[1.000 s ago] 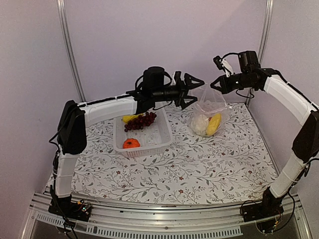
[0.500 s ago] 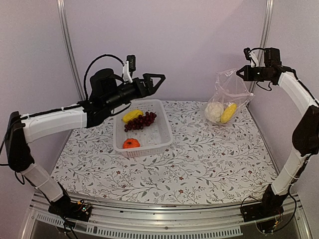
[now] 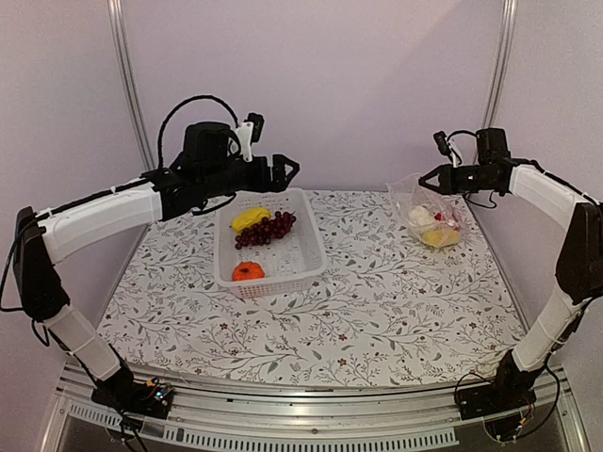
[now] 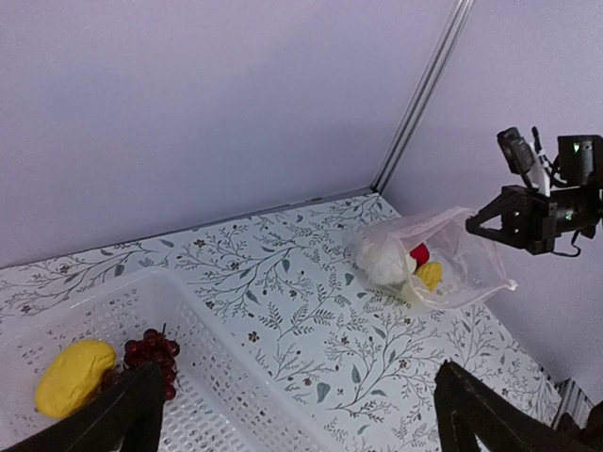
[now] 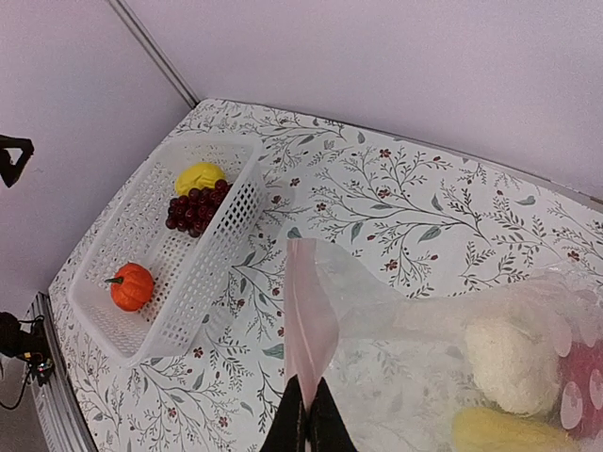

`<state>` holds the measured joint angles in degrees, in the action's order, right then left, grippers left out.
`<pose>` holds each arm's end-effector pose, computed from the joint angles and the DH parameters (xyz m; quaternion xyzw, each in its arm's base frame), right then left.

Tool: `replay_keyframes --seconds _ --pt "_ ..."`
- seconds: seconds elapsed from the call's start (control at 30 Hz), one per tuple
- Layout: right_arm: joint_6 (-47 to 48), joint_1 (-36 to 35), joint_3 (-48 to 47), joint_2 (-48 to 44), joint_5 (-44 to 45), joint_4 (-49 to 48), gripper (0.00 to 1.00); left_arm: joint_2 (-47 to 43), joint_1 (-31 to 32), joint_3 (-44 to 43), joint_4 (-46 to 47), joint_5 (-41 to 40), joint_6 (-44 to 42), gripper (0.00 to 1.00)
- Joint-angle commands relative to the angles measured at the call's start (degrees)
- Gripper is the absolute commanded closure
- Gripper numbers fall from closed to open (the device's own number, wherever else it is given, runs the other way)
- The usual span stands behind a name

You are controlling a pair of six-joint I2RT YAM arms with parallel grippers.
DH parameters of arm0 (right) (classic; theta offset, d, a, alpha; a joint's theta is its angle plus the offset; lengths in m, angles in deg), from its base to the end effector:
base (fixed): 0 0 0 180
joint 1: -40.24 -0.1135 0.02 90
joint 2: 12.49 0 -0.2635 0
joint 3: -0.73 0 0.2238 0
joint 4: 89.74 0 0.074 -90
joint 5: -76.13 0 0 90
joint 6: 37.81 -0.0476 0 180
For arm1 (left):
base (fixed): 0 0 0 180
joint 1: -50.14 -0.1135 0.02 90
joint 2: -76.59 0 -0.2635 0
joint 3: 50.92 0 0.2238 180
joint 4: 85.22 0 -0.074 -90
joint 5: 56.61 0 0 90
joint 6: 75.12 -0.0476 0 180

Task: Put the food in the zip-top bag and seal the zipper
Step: Adjust the zipper food storage bag at the corner of the board, then pick up the fake vegetable from the bin.

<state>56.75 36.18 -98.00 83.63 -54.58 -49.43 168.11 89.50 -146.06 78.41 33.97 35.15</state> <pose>0.3557 0.0564 0.3184 -0.2161 0.8277 0.3104 0.4146 0.2850 -0.2344 0.3642 0.1327 0.7699 -0.3138 0.5396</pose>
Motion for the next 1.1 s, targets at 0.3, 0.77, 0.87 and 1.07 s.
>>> replay_keyframes --seconds 0.3,0.77,0.87,1.07 --pt "5.9 -0.36 5.38 -5.25 -8.63 -2.43 1.0 7.83 2.14 -5.93 -25.93 -25.58 -13.99 0.02" --pt "7.74 -0.4 7.06 -5.12 -11.8 -2.34 1.0 16.05 1.91 -12.43 -47.98 -5.99 -6.89 0.18" --pt "7.75 -0.4 7.15 -4.8 -12.3 -2.29 1.0 15.99 1.49 -10.63 -48.48 -6.54 -6.37 0.19" --pt "7.77 -0.49 7.13 -4.36 -12.5 -2.19 1.0 17.55 -0.31 -8.21 -48.51 -5.29 -7.86 0.19"
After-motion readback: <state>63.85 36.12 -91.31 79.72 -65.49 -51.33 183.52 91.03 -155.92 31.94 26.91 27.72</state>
